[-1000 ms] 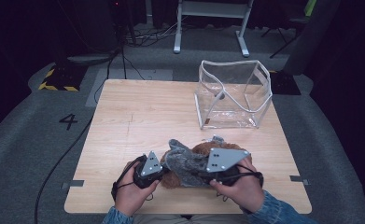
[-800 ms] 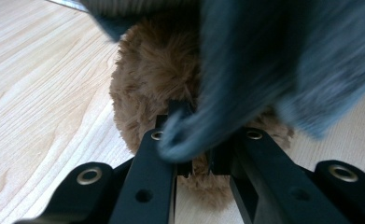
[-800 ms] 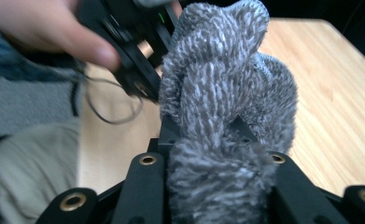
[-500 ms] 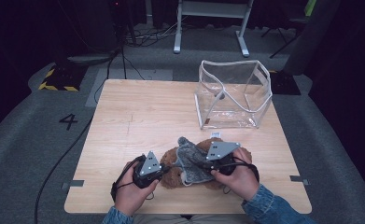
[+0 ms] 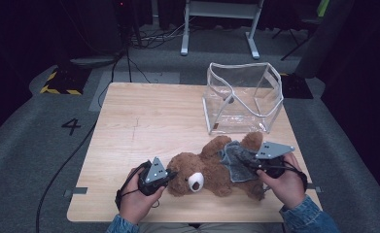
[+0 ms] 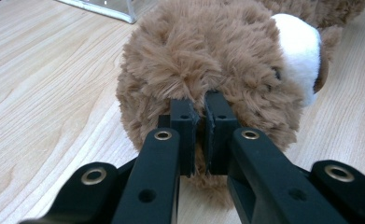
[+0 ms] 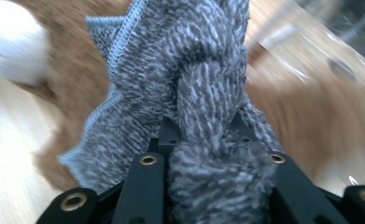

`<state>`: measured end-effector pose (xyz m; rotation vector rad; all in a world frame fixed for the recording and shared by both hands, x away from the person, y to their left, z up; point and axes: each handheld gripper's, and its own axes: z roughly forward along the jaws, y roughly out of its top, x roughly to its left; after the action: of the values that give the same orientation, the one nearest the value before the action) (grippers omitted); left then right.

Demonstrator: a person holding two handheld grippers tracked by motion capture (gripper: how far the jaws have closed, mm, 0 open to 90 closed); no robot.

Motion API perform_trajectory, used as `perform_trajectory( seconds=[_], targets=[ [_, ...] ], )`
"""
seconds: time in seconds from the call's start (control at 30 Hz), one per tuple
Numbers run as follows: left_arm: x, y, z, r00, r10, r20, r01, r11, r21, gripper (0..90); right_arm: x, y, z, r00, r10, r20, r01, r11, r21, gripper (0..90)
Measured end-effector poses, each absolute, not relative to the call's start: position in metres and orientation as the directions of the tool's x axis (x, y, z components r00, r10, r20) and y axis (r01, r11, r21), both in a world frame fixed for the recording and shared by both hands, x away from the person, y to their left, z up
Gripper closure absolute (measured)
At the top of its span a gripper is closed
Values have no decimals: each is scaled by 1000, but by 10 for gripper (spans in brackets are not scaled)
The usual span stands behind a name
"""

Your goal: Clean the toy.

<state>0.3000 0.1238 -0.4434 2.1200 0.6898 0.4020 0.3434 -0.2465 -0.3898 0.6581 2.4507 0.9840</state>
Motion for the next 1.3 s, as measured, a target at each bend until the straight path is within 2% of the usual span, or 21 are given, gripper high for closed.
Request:
perform_trajectory(
  seconds=[0.3,0.43,0.57,0.67,0.7,0.87,1.0,1.1,1.23,1.3],
  targets=[
    [301,123,-444,793,608,42,328,-485,811,840,345,-302,-396,-715,678,-173,369,576,729,731],
    [302,123,-444,786,616,44,329,-478,814,833,332,-309,-375,-707,685,-178,324,536,779,730],
    [303,122,-444,782,621,51,327,-479,815,829,314,-282,-347,-776,610,-163,214,497,841,730],
    [303,122,-444,782,620,63,320,-486,813,828,306,-257,-339,-813,557,-170,166,501,849,729],
    [303,121,-444,782,620,65,318,-486,814,827,301,-227,-336,-855,484,-187,115,528,841,726],
    [303,121,-445,779,623,67,316,-483,816,824,307,-163,-352,-918,338,-208,20,564,826,718],
    [304,122,-446,781,621,69,315,-486,815,825,316,-122,-382,-946,263,-191,10,611,791,714],
    [304,121,-446,777,624,78,315,-493,811,828,323,-115,-402,-942,266,-203,20,650,759,714],
    [305,121,-446,777,625,75,314,-488,814,830,325,-127,-402,-937,288,-198,40,653,756,715],
    [306,122,-446,773,630,72,317,-482,817,831,326,-149,-406,-912,324,-252,60,712,700,718]
  ],
)
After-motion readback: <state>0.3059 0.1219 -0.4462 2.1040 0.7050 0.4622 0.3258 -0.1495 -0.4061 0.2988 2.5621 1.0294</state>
